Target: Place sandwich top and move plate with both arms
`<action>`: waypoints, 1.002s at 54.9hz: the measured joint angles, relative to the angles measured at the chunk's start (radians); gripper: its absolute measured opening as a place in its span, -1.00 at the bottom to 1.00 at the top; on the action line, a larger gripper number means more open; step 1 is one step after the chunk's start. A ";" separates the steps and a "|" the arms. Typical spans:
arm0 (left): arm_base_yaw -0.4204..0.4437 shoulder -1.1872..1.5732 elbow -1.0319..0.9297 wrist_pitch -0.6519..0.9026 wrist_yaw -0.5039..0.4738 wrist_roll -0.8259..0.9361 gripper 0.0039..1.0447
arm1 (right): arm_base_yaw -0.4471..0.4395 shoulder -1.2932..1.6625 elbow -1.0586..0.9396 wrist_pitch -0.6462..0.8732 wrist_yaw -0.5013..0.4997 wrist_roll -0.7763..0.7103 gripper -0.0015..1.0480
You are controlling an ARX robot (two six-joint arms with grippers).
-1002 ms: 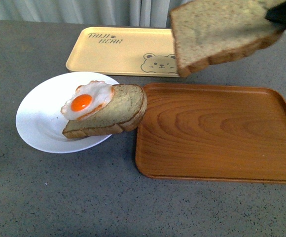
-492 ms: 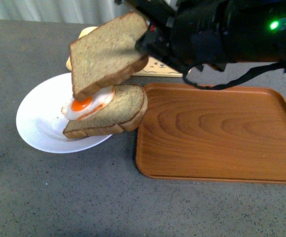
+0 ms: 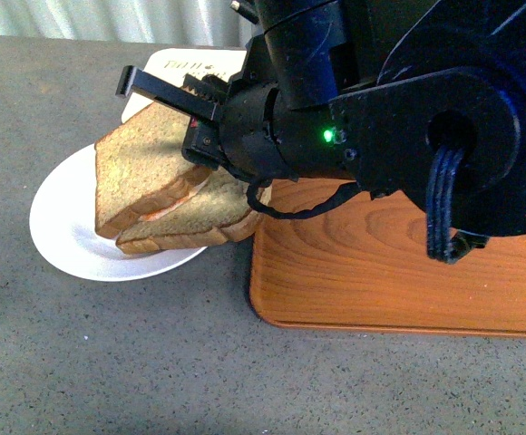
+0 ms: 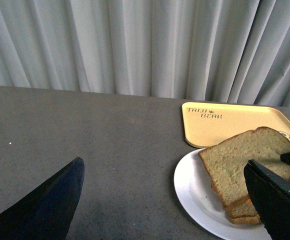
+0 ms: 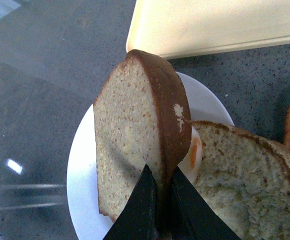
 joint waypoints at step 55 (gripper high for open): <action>0.000 0.000 0.000 0.000 0.002 0.000 0.83 | -0.195 -0.300 -0.308 0.326 0.344 -0.249 0.61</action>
